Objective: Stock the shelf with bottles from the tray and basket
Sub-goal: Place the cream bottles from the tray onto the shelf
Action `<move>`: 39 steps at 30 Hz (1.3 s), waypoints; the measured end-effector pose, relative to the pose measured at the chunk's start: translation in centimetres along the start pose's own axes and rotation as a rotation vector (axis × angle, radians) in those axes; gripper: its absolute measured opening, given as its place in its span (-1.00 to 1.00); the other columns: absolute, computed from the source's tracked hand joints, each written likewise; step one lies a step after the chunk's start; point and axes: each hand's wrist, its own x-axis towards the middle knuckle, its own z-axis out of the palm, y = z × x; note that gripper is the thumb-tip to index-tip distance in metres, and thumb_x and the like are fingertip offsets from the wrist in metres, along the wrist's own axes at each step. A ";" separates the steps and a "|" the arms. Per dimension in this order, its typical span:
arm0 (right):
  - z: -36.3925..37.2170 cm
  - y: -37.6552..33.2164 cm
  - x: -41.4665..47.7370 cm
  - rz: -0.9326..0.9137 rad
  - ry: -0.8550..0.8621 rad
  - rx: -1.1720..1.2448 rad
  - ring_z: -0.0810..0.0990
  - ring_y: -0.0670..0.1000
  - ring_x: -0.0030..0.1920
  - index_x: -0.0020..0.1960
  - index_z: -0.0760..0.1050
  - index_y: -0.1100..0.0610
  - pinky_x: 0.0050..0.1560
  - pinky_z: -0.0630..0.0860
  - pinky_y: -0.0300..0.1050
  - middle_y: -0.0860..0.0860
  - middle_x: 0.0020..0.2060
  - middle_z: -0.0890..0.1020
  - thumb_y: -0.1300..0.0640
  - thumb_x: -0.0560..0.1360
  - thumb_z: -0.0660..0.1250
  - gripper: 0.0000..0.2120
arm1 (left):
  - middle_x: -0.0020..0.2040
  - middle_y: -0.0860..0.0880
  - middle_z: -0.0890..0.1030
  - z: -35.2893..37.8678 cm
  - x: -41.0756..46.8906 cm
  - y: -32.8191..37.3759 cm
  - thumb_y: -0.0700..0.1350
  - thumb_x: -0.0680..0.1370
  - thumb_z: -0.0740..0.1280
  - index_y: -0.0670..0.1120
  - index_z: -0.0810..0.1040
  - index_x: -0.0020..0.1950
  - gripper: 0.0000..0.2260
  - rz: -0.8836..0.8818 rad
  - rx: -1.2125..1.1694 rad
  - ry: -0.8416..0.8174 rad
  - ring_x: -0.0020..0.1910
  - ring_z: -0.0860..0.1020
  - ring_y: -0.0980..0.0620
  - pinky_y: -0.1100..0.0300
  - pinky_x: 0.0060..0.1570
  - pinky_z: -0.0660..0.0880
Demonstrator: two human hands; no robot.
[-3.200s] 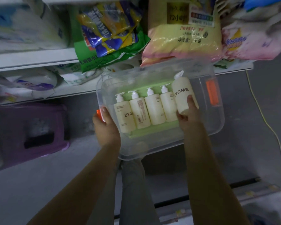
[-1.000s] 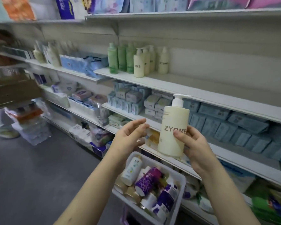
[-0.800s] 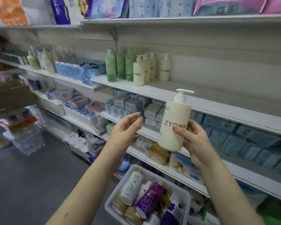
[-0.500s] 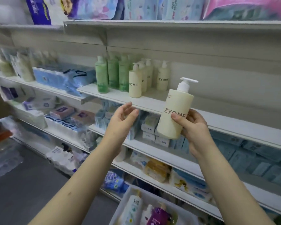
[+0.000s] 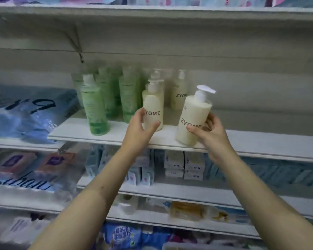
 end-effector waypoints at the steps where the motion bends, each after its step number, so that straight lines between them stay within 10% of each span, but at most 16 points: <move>1: 0.4 0.2 0.3 -0.006 0.006 -0.013 0.51 -0.07 0.23 0.33 0.29 -0.06 0.31 0.47 0.05 -0.16 0.20 0.50 0.21 0.36 0.54 -0.33 | 0.42 0.00 0.41 0.0 0.7 -0.4 0.05 0.52 0.41 -0.07 0.24 0.51 -0.36 -0.002 0.013 -0.009 0.34 0.40 0.08 0.19 0.28 0.35; 19: 2.1 2.5 5.6 0.012 -0.101 -0.210 0.47 -0.28 0.14 0.49 0.17 0.03 0.28 0.41 -0.14 -0.24 0.15 0.48 0.15 0.50 0.42 -0.34 | 0.28 0.11 0.55 0.3 4.1 -3.7 0.28 0.50 0.30 0.04 0.35 0.42 -0.43 -0.128 0.089 -0.047 0.21 0.53 0.07 0.10 0.10 0.46; 27: 3.0 3.5 10.1 -0.049 -0.025 -0.354 0.52 -0.15 0.04 0.48 0.23 0.03 -0.22 0.43 -0.49 -0.02 0.17 0.50 0.11 0.55 0.36 -0.45 | 0.20 0.16 0.57 0.8 4.1 -3.7 0.31 0.53 0.22 0.11 0.37 0.35 -0.53 -0.123 0.209 -0.032 0.14 0.54 0.08 0.15 -0.07 0.35; 39: 2.9 4.8 15.0 -0.063 -0.073 -0.476 0.47 0.01 0.30 0.51 0.19 0.00 0.19 0.38 -0.17 -0.02 0.35 0.48 0.08 0.56 0.34 -0.42 | 0.16 0.16 0.58 1.2 4.1 -3.5 0.30 0.55 0.18 0.09 0.38 0.30 -0.57 -0.127 0.279 -0.014 0.09 0.55 0.07 0.15 -0.08 0.34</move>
